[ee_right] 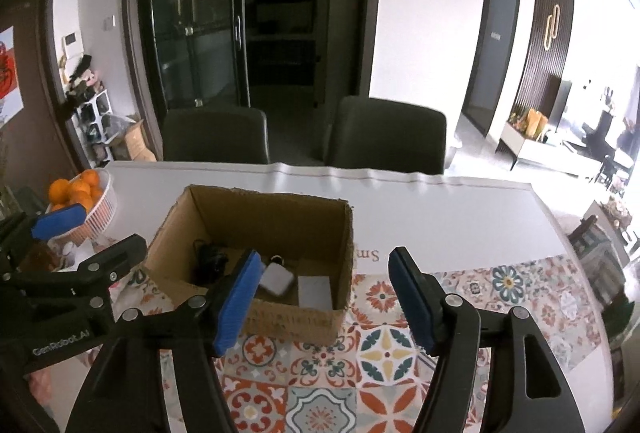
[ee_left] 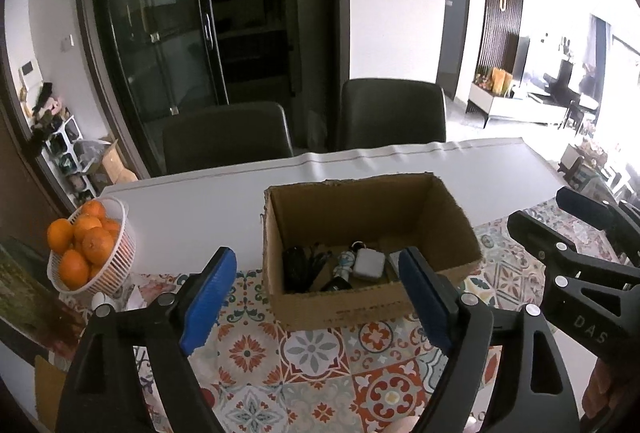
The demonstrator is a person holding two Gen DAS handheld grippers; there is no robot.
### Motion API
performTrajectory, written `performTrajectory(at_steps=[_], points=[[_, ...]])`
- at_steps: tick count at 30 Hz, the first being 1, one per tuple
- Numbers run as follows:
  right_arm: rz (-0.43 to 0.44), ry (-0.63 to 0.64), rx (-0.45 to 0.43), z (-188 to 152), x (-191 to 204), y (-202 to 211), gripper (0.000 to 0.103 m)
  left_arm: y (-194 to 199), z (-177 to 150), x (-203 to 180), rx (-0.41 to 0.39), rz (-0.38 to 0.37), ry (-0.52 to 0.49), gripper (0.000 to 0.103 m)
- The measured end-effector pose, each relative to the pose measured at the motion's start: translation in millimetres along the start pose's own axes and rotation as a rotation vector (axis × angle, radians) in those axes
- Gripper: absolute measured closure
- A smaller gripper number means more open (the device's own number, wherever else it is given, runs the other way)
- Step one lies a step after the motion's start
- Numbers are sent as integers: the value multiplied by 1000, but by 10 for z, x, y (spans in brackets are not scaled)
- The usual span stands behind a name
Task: Organize rigid objects
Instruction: 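Withdraw both tools and move toward the pink device and silver speaker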
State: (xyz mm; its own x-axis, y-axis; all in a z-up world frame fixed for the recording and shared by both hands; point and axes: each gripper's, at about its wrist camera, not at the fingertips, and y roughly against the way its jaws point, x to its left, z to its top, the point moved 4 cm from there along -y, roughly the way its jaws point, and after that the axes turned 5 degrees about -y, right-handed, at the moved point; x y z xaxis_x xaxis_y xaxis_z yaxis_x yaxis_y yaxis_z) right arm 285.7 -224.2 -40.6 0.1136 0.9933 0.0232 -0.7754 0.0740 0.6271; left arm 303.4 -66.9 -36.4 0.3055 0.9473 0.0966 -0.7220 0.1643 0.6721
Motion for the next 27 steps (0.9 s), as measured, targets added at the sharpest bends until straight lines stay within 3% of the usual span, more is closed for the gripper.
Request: performTrajectory(at_steps=[4, 13, 27], points=[[-10, 2, -25, -106, -17, 183, 32, 148, -119, -27, -24, 9, 4, 10], [-43, 6, -79, -426, -2, 503, 28, 372, -468, -83, -37, 34, 16, 8], [-57, -9, -24, -963, -152, 660, 24, 444, -956, -346, 4, 18, -22, 3]])
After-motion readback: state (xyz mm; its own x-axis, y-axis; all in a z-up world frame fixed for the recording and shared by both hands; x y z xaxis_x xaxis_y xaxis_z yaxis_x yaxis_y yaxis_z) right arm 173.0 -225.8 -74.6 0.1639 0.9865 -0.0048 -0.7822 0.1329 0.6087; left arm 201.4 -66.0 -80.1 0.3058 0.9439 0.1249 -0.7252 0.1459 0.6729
